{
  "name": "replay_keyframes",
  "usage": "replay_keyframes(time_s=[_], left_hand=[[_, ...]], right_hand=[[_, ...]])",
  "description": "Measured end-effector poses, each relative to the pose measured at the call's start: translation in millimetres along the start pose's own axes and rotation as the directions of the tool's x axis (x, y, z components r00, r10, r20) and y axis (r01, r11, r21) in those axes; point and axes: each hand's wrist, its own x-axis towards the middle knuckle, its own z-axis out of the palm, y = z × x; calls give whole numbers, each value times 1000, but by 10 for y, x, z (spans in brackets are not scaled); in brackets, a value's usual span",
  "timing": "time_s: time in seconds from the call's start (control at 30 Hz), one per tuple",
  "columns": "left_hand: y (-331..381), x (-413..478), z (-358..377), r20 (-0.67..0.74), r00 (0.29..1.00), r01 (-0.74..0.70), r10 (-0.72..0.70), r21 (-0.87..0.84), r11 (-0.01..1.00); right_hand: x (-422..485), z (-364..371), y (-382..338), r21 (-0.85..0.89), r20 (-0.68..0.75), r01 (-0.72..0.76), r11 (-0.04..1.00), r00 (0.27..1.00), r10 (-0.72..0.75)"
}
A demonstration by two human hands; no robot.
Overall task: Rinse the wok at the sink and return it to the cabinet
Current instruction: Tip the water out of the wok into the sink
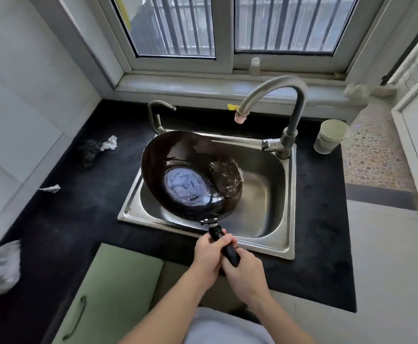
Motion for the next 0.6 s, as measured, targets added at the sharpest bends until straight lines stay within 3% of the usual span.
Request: replay_keyframes(time_s=[0.27,0.6], left_hand=[[-60,-127,123,-91,992,68,-84,-172,983],[-75,-183,13,-171,985,25,-30,-31,999]], right_hand=[[-21,-133,118,128,152,-31,991,988,11],[-84,-86,61,361,282,-243,900,949,143]])
